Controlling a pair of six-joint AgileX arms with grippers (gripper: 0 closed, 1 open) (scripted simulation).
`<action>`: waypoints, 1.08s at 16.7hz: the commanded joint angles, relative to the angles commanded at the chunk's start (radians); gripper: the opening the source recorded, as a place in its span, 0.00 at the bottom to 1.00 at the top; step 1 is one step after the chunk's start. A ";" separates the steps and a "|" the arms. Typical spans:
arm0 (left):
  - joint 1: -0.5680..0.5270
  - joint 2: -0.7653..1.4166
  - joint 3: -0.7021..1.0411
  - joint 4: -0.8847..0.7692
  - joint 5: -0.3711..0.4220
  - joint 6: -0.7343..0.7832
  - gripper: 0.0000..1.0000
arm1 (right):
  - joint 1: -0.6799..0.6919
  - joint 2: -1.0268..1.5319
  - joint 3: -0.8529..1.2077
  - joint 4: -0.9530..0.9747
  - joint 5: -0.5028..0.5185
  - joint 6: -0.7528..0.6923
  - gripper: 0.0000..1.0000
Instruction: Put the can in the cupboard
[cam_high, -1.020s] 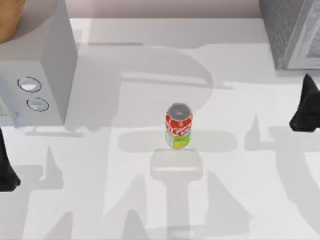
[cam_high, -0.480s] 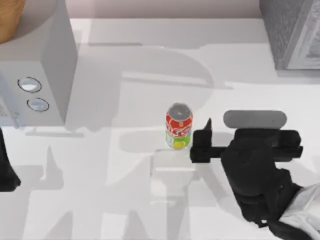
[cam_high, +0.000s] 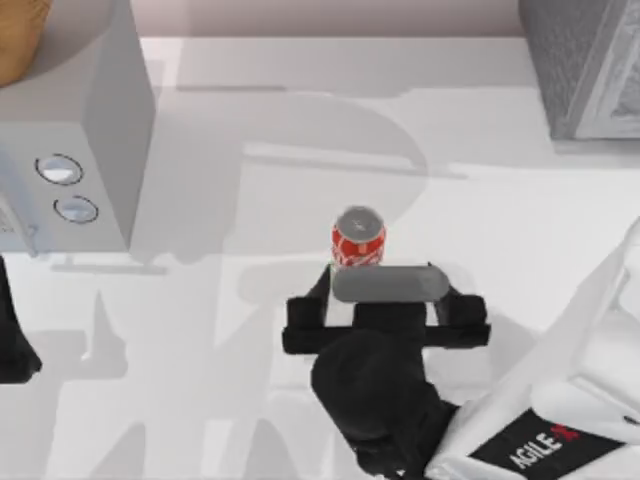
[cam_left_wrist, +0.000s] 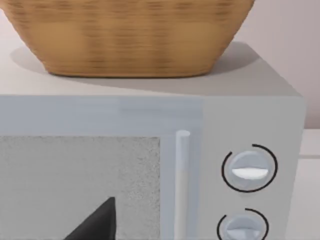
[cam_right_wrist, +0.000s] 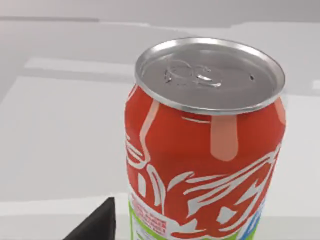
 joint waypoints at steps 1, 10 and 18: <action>0.000 0.000 0.000 0.000 0.000 0.000 1.00 | 0.009 0.030 0.020 0.017 0.012 -0.004 1.00; 0.000 0.000 0.000 0.000 0.000 0.000 1.00 | 0.017 0.075 0.059 0.052 0.032 -0.015 1.00; 0.000 0.000 0.000 0.000 0.000 0.000 1.00 | -0.110 0.187 0.201 0.097 -0.088 -0.101 1.00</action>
